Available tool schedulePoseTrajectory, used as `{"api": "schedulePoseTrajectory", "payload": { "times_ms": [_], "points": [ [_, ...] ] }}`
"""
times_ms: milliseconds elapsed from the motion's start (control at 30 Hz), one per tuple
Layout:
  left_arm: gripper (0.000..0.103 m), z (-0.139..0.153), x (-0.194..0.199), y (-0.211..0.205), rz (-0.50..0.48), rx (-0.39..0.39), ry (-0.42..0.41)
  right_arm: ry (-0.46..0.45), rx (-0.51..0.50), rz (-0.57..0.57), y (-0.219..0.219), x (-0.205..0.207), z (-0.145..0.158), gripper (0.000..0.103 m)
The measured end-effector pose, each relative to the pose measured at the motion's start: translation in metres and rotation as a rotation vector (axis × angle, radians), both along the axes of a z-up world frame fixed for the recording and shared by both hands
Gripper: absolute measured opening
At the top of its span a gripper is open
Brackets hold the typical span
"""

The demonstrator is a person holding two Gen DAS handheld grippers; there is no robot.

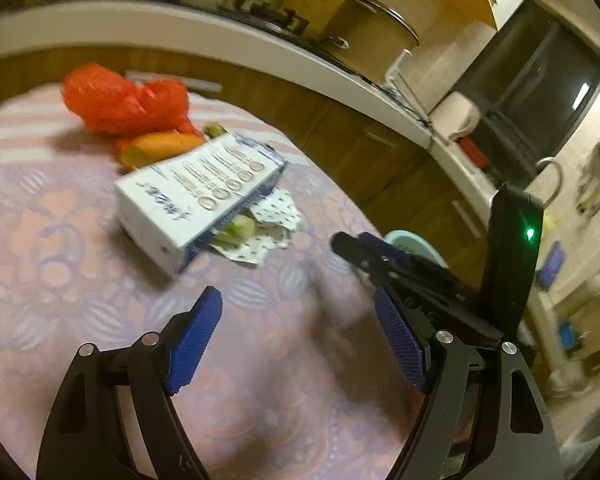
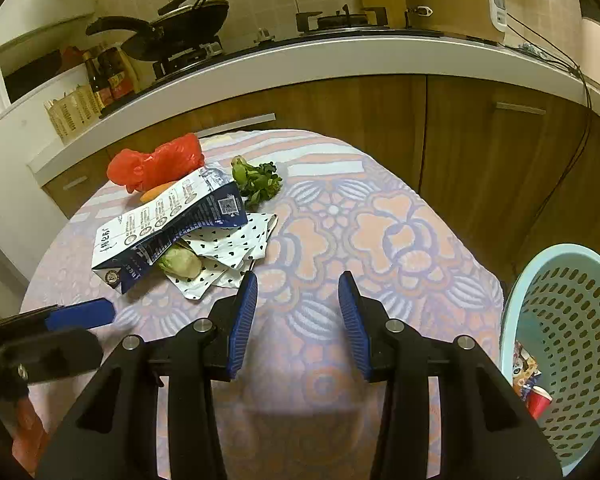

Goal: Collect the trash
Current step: 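Grasp the white milk carton with the left tool, then grasp the green bok choy stalk with the right tool while the left tool holds the carton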

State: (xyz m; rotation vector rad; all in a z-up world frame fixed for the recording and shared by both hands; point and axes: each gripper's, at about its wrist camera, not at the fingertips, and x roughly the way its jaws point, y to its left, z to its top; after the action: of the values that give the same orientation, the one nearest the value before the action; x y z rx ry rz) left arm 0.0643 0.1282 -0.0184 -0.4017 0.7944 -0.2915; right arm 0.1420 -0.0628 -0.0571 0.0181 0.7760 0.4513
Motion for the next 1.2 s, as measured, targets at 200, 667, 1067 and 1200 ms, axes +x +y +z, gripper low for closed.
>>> {"api": "schedulePoseTrajectory", "payload": {
  "times_ms": [200, 667, 1067, 1200],
  "points": [
    [0.086, 0.025, 0.011, 0.02, 0.13, 0.141, -0.073, 0.024, 0.031, -0.001, -0.005, 0.004, -0.001, 0.039],
    [0.068, -0.006, 0.073, 0.009, -0.019, 0.386, 0.037, 0.034, 0.014, 0.008, -0.001, 0.005, -0.003, 0.045],
    [0.051, 0.022, -0.001, 0.049, 0.124, 0.148, -0.072, 0.05, -0.017, 0.123, 0.021, 0.002, 0.0, 0.045],
    [0.051, 0.018, -0.02, 0.079, 0.245, 0.108, -0.101, 0.034, -0.026, 0.176, 0.042, -0.001, 0.008, 0.045]
  ]
}}
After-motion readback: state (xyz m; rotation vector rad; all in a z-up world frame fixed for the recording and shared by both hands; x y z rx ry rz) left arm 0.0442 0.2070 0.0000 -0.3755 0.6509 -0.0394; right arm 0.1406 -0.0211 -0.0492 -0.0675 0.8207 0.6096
